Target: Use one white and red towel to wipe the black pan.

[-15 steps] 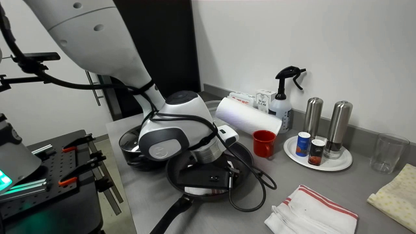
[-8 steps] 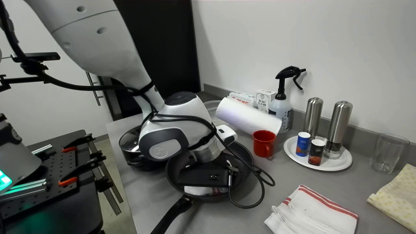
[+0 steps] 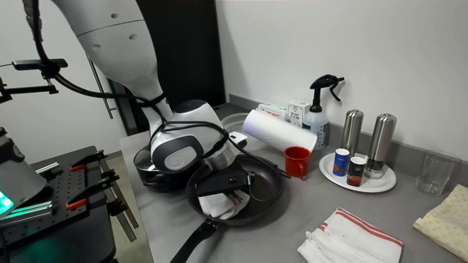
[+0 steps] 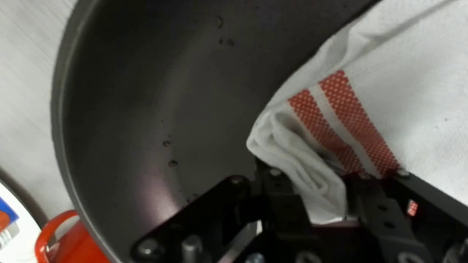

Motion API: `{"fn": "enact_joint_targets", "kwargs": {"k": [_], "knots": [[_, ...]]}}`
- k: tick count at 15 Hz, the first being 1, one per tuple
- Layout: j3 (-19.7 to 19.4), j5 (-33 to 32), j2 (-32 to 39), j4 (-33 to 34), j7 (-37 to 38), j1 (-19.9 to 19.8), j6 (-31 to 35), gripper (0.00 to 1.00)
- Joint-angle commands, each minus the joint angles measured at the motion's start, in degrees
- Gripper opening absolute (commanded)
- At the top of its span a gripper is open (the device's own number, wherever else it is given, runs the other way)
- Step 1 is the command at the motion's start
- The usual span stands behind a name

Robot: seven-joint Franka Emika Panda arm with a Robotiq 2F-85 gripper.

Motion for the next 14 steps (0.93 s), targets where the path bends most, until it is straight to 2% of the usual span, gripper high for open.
{"fn": "enact_joint_targets", "kwargs": {"k": [1, 6, 14], "knots": [[-3.98, -3.34, 0.77, -4.55, 0.47, 4.53, 3.95, 0.03], [-7.0, -5.97, 0.75, -6.18, 0.96, 8.14, 6.42, 0.03], [-8.89, -9.93, -0.56, -9.31, 1.4, 9.27, 5.27, 0.03]]}}
